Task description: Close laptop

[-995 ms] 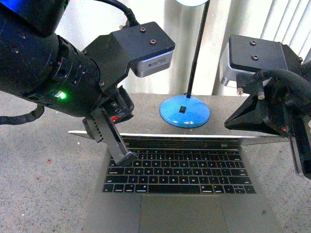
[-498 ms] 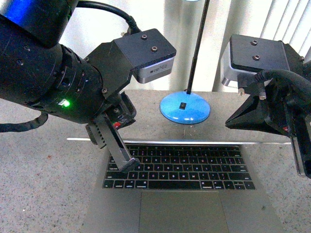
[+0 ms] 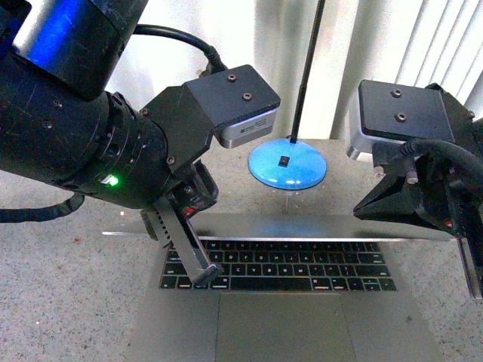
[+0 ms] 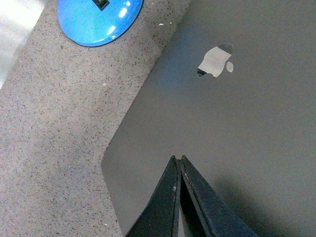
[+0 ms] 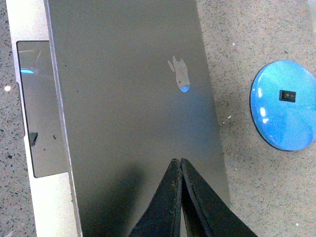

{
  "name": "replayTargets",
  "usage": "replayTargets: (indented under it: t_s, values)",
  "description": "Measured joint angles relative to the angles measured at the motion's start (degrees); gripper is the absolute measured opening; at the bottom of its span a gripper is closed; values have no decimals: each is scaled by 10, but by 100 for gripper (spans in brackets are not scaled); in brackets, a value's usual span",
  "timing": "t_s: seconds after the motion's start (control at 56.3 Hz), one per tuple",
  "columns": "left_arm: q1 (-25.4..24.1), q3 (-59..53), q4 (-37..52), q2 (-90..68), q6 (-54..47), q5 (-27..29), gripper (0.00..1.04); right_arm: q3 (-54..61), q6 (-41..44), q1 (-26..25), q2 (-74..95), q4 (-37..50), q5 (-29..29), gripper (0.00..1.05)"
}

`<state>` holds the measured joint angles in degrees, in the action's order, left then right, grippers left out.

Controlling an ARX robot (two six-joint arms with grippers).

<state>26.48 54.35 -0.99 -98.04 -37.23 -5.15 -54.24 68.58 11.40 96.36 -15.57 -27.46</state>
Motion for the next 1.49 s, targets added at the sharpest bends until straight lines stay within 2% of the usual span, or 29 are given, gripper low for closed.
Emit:
replayTargets:
  t_s: [1.493]
  values:
    - [8,-29,35,-41,13,-15,4,35,2,0,29,30,-1,3]
